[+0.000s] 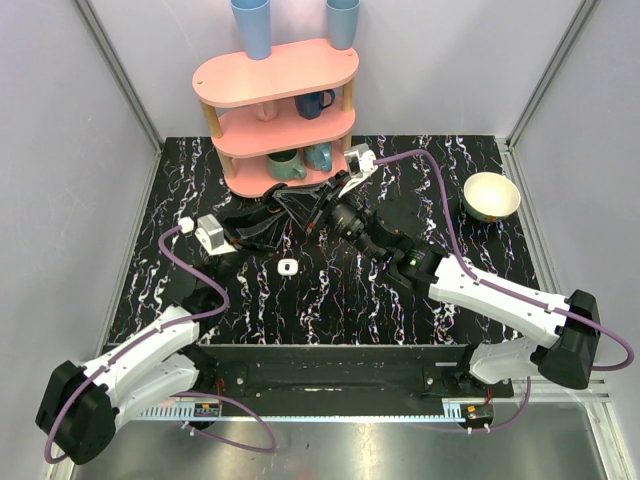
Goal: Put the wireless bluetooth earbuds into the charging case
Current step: Insert the left earbud into the left side groove of the charging case.
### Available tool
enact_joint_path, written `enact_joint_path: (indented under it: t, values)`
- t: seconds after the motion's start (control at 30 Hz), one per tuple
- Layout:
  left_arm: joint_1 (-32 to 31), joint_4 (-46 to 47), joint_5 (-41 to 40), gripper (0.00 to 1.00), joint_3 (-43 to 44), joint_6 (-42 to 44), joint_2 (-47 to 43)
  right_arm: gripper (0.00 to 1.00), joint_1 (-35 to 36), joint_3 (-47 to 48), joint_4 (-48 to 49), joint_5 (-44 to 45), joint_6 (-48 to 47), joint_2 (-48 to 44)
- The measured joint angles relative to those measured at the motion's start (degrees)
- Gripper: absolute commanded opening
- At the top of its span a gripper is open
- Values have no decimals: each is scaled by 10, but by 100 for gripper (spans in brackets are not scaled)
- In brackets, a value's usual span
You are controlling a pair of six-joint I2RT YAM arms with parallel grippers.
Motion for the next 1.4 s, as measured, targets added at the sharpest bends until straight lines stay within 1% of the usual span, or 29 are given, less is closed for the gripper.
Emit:
enact_joint_path:
  t: [0.77,0.97,1.4]
  values:
    - [-4,0,-1,0,0,2,3,10,0,0,-1,-7,10,0]
    - [-5,0,-14,0,0,2,4,10,0,-5,2,-6,11,0]
    - [-15,-26,-26,0,0,11,4,10,4,-12,15,-4,9,9]
